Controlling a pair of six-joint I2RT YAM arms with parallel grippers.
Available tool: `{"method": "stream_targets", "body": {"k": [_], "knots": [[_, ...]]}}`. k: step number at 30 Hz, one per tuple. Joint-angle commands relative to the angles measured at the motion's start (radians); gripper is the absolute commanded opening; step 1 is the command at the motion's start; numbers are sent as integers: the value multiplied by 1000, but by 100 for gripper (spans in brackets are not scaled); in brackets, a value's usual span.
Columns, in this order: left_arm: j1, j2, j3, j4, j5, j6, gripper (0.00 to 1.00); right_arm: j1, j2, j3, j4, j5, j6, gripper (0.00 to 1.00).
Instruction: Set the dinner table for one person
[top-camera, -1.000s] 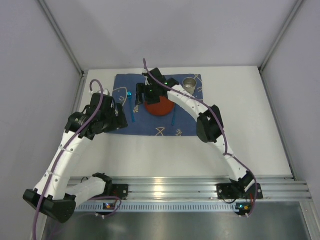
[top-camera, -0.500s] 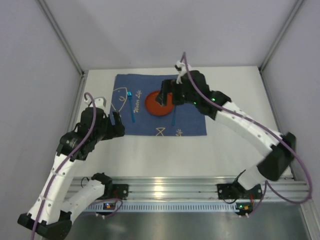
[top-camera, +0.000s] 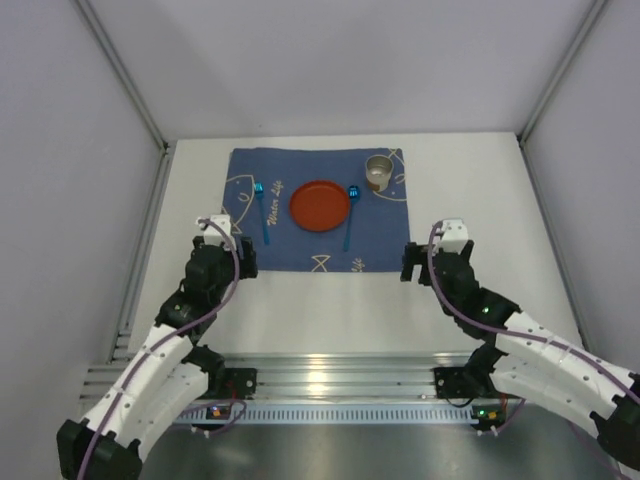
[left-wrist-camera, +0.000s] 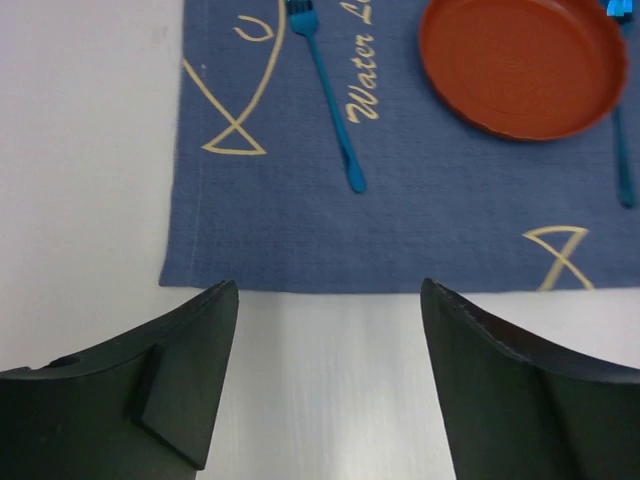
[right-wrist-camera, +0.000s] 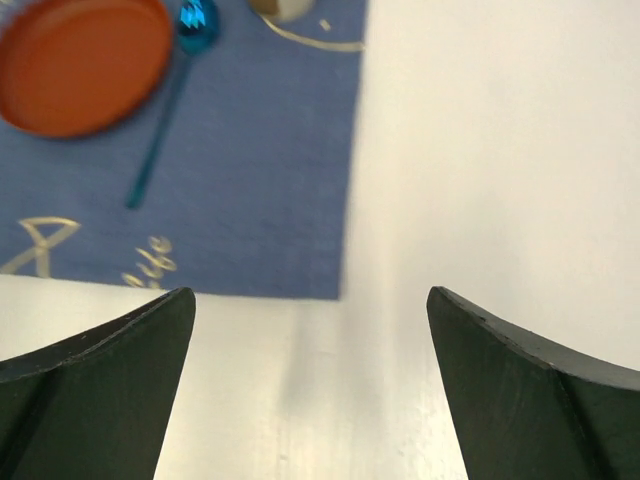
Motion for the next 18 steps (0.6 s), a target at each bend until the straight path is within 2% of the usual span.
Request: {"method": "stream_targets", "body": {"k": [1, 2, 3, 7, 10, 13, 15, 16, 17, 18], "knots": [[5, 23, -169, 574, -166, 98, 80, -8, -36, -55, 183, 138, 5, 100], [8, 74, -242, 666, -201, 109, 84, -8, -32, -69, 180, 150, 25, 100], [19, 114, -261, 739, -197, 132, 85, -8, -30, -75, 178, 149, 42, 100], [169, 457, -252, 976, -99, 132, 87, -10, -41, -89, 154, 188, 54, 100], [244, 652, -224, 1126, -75, 123, 89, -15, -36, -78, 128, 248, 47, 100], [275, 772, -195, 1197, 4, 142, 89, -18, -6, -64, 123, 328, 2, 100], [283, 825, -159, 1205, -3, 159, 90, -27, -6, -70, 143, 349, -58, 100], [292, 871, -149, 1217, 6, 159, 92, -38, -10, -95, 181, 330, -94, 100], [307, 900, -155, 1301, 61, 153, 92, -79, -18, -110, 216, 289, -192, 100], [342, 915, -163, 1305, 99, 143, 92, -103, -23, -124, 277, 179, -240, 100]]}}
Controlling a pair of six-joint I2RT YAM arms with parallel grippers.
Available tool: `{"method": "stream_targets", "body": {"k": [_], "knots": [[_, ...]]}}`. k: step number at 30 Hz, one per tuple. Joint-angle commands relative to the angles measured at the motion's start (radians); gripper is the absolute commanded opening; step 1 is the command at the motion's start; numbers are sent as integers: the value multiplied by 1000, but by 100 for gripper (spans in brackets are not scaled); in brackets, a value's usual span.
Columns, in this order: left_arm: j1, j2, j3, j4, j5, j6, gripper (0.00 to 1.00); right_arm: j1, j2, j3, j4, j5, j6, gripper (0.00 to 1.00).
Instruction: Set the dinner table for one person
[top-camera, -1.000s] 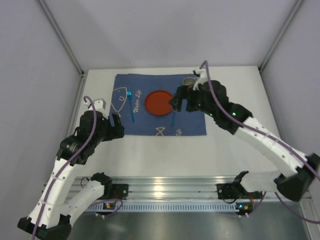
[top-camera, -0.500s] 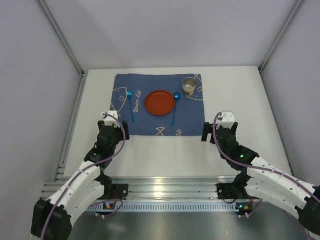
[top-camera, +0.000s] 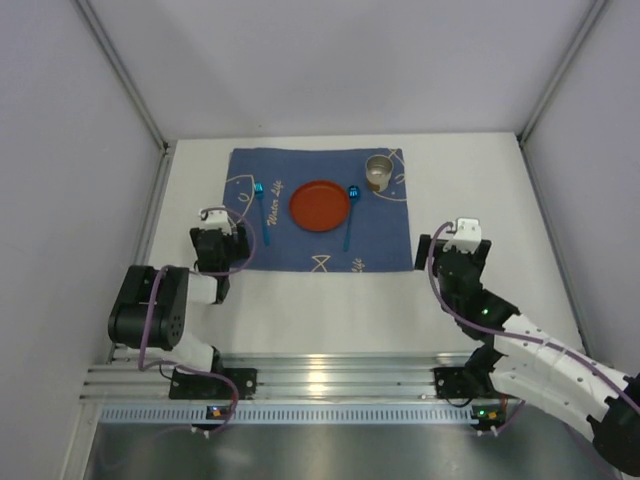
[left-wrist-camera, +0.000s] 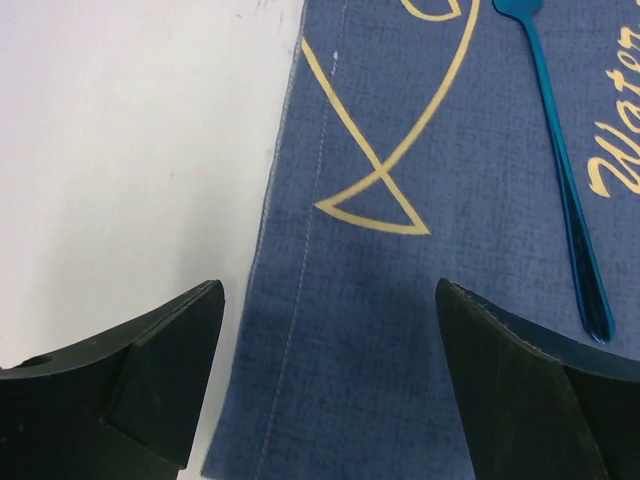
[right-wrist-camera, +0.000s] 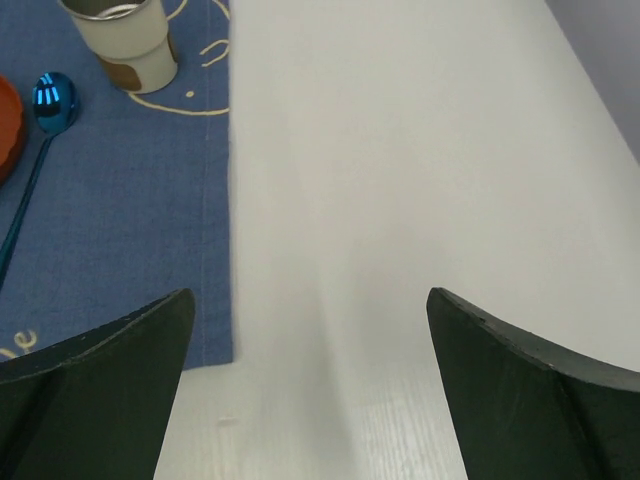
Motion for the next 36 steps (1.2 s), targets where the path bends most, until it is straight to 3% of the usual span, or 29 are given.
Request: {"method": "stream_targets", "body": {"k": [1, 2, 5, 6, 8, 9, 13, 18, 23, 26, 29, 36], "knots": [[65, 23, 29, 194, 138, -7, 92, -90, -24, -36, 181, -119, -209, 100], [68, 17, 21, 183, 152, -10, 91, -120, -29, -44, 202, -148, -247, 100], [68, 42, -59, 351, 175, -2, 91, -312, -11, -85, 320, -319, -379, 100], [68, 46, -59, 359, 164, 1, 91, -363, 6, -96, 383, -478, -405, 100], [68, 34, -51, 323, 161, -5, 89, -507, 93, -133, 467, -614, -374, 100], [68, 32, -51, 327, 157, -2, 99, -520, 122, -148, 570, -607, -357, 100], [68, 36, -54, 341, 158, 1, 98, -563, 286, -278, 908, -653, -346, 100], [68, 37, -53, 336, 158, 0, 98, -589, 428, -217, 998, -694, -455, 100], [67, 37, -54, 338, 158, 1, 99, -649, 547, -104, 934, -525, -280, 100], [67, 36, -54, 338, 158, 0, 99, -668, 620, -177, 1178, -617, -255, 100], [68, 36, -54, 338, 160, 0, 98, -668, 689, -210, 1281, -785, -339, 100], [67, 36, -54, 339, 160, 1, 98, -704, 690, -152, 1180, -788, -288, 100]]}}
